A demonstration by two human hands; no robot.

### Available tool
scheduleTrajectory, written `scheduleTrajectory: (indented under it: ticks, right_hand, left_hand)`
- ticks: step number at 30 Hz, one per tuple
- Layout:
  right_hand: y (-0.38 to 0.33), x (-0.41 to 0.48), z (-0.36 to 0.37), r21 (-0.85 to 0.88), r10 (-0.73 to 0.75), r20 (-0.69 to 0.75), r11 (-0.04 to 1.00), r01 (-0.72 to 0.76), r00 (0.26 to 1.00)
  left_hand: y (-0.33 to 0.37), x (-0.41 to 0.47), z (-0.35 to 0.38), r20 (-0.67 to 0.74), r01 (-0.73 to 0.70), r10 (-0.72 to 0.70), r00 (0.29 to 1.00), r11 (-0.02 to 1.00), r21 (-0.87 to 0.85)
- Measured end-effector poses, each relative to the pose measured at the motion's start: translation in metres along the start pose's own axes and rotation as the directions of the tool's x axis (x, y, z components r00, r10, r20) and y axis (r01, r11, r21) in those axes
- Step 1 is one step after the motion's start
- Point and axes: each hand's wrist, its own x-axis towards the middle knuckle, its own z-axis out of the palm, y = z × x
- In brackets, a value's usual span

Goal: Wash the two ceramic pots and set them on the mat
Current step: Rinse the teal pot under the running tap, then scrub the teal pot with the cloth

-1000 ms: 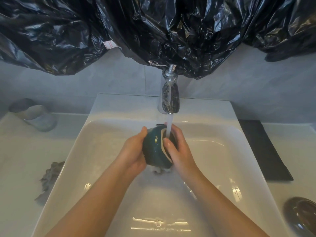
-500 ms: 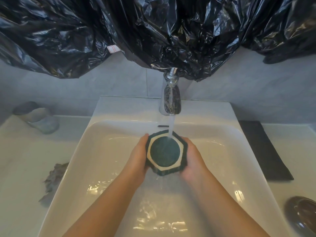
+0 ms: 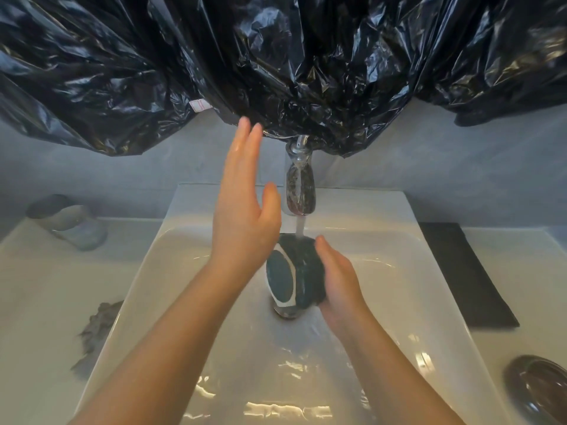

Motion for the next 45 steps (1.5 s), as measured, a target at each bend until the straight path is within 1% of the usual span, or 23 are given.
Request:
scheduleTrajectory:
  ticks: [2,5,9,11,13,14,15,16,17,18,20,21,22,24,27,32,36,37,38,40,42,44,45]
  right_hand:
    - [-0.002,-0.001,0.001,0.030,0.010,-0.014,0.999,-0.010,1.000]
    - [-0.004,-0.003,-0.001,0.129,0.037,-0.046,0.991,-0.030,0.998]
    - [-0.001,-0.003,-0.001,0.362,0.138,-0.027,0.924,-0.119,0.990]
    - [0.004,-0.004,-0.001,0.458,0.228,0.018,0.864,-0.210,0.974]
    - [0.012,-0.005,-0.001,0.512,0.320,0.091,0.797,-0.320,0.943]
    - [0.014,-0.005,-0.001,0.535,0.361,0.128,0.759,-0.371,0.924]
    - [0.015,-0.005,0.001,0.552,0.393,0.160,0.725,-0.412,0.905]
    - [0.018,-0.004,0.002,0.556,0.419,0.176,0.705,-0.441,0.891]
    - [0.017,-0.004,0.004,0.548,0.436,0.183,0.699,-0.460,0.881]
    - [0.019,-0.004,0.005,0.523,0.448,0.167,0.715,-0.464,0.878]
    - [0.022,-0.004,0.006,0.482,0.442,0.139,0.751,-0.450,0.886]
    - [0.022,-0.004,0.007,0.461,0.422,0.117,0.778,-0.426,0.899]
    - [0.024,-0.003,0.005,0.427,0.408,0.077,0.811,-0.400,0.910]
    - [0.025,-0.006,0.002,0.348,0.375,0.046,0.863,-0.366,0.926]
    - [0.022,-0.008,-0.003,0.287,0.373,0.068,0.881,-0.376,0.925]
    - [0.012,-0.018,-0.004,0.131,0.356,0.077,0.922,-0.363,0.931]
    - [0.001,-0.024,-0.001,-0.235,0.258,0.018,0.940,-0.247,0.966]
    - [-0.002,-0.025,-0.001,-0.325,0.261,0.023,0.915,-0.239,0.965]
    - [-0.003,-0.026,-0.002,-0.393,0.279,0.036,0.887,-0.243,0.960]
    - [-0.006,-0.026,-0.005,-0.386,0.372,0.093,0.868,-0.311,0.924]
    - [-0.007,-0.026,-0.008,-0.256,0.467,0.173,0.872,-0.418,0.867]
    - [-0.006,-0.025,-0.008,-0.134,0.488,0.230,0.873,-0.469,0.842]
    - [-0.004,-0.025,-0.006,-0.091,0.477,0.241,0.878,-0.470,0.845]
  left_hand:
    - [0.005,0.018,-0.003,0.054,-0.106,0.097,0.994,0.974,0.200]
    - [-0.003,0.018,-0.002,0.072,-0.133,0.114,0.991,0.912,0.388]
    - [-0.012,-0.001,-0.008,0.082,-0.096,0.072,0.994,0.933,0.348]
    - [-0.013,-0.015,-0.010,0.129,0.015,-0.045,0.991,0.974,0.226]
    - [-0.023,-0.039,-0.009,0.167,0.303,-0.324,0.931,0.943,0.136]
    - [-0.030,-0.049,-0.009,0.223,0.503,-0.507,0.833,0.861,0.079]
    - [-0.035,-0.058,-0.009,0.324,0.696,-0.660,0.678,0.718,0.007]
    - [-0.039,-0.065,-0.009,0.460,0.839,-0.731,0.504,0.541,-0.057]
    - [-0.043,-0.071,-0.009,0.580,0.916,-0.721,0.379,0.380,-0.127]
    - [-0.045,-0.075,-0.009,0.653,0.947,-0.686,0.321,0.237,-0.217]
    - [-0.044,-0.076,-0.012,0.731,0.926,-0.620,0.285,-0.019,-0.377]
    - [-0.043,-0.075,-0.013,0.751,0.900,-0.591,0.295,-0.091,-0.426]
    - [-0.042,-0.074,-0.014,0.759,0.885,-0.560,0.333,-0.092,-0.456]
    - [-0.043,-0.071,-0.015,0.761,0.886,-0.515,0.395,-0.006,-0.464]
    - [-0.047,-0.069,-0.018,0.771,0.888,-0.482,0.416,0.033,-0.459]
    - [-0.051,-0.072,-0.014,0.763,0.858,-0.498,0.413,-0.067,-0.509]
    - [-0.051,-0.079,-0.011,0.749,0.861,-0.533,0.395,-0.071,-0.504]
    - [-0.051,-0.081,-0.011,0.731,0.861,-0.537,0.421,-0.016,-0.508]
    - [-0.052,-0.083,-0.012,0.696,0.861,-0.543,0.469,0.105,-0.498]
    - [-0.052,-0.085,-0.017,0.634,0.790,-0.492,0.597,0.498,-0.357]
    - [-0.051,-0.089,-0.018,0.608,0.601,-0.396,0.688,0.781,-0.170]
    - [-0.050,-0.095,-0.018,0.618,0.342,-0.262,0.741,0.940,-0.011]
    - [-0.051,-0.098,-0.018,0.623,0.198,-0.199,0.756,0.978,0.072]
